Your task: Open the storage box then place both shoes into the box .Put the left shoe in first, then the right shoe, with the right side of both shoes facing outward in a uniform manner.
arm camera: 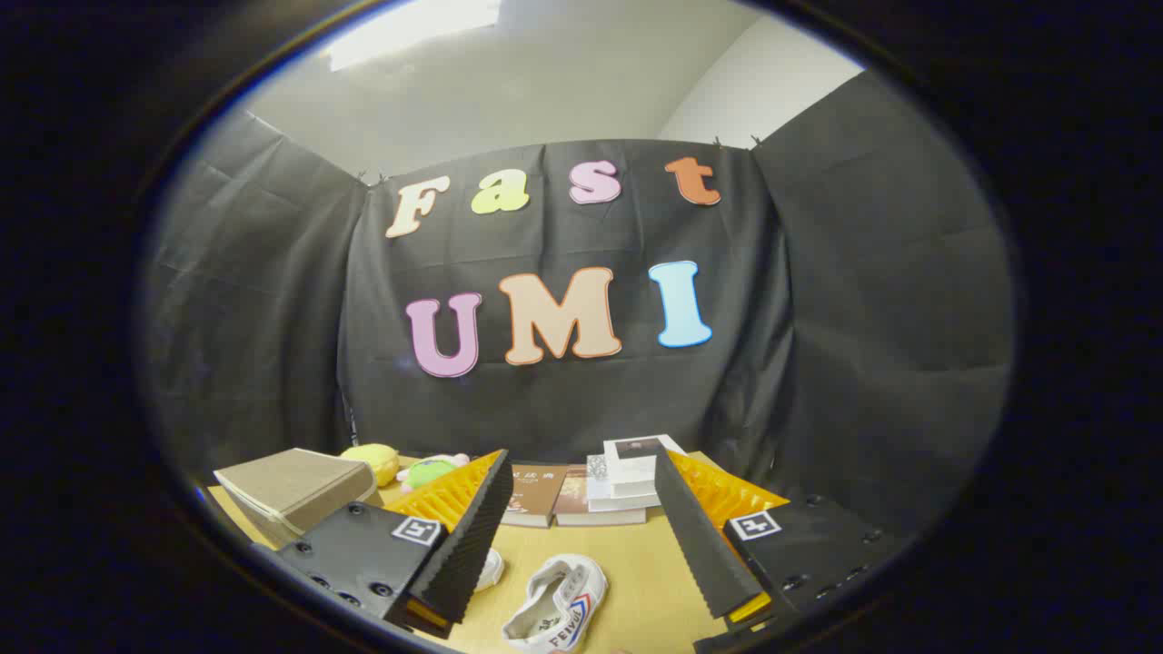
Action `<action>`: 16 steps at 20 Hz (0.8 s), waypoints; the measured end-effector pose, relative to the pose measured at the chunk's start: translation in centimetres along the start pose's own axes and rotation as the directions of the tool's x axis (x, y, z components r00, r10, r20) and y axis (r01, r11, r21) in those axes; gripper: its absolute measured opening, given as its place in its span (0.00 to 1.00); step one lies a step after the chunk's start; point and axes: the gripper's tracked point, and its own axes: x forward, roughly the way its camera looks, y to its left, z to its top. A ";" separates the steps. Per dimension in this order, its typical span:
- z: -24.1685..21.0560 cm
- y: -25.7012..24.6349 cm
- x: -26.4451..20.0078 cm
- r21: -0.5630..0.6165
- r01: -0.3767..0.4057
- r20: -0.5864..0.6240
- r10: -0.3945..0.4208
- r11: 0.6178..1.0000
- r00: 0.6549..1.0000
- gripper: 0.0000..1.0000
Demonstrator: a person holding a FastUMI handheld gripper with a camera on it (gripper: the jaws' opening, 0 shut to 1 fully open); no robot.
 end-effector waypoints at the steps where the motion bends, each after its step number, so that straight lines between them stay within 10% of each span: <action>1: 0.0 -0.1 0.0 0.003 0.002 0.000 -0.002 1.000 1.000 1.00; 16: -1.2 1.6 -1.0 0.064 -0.002 -0.057 0.005 0.998 0.998 1.00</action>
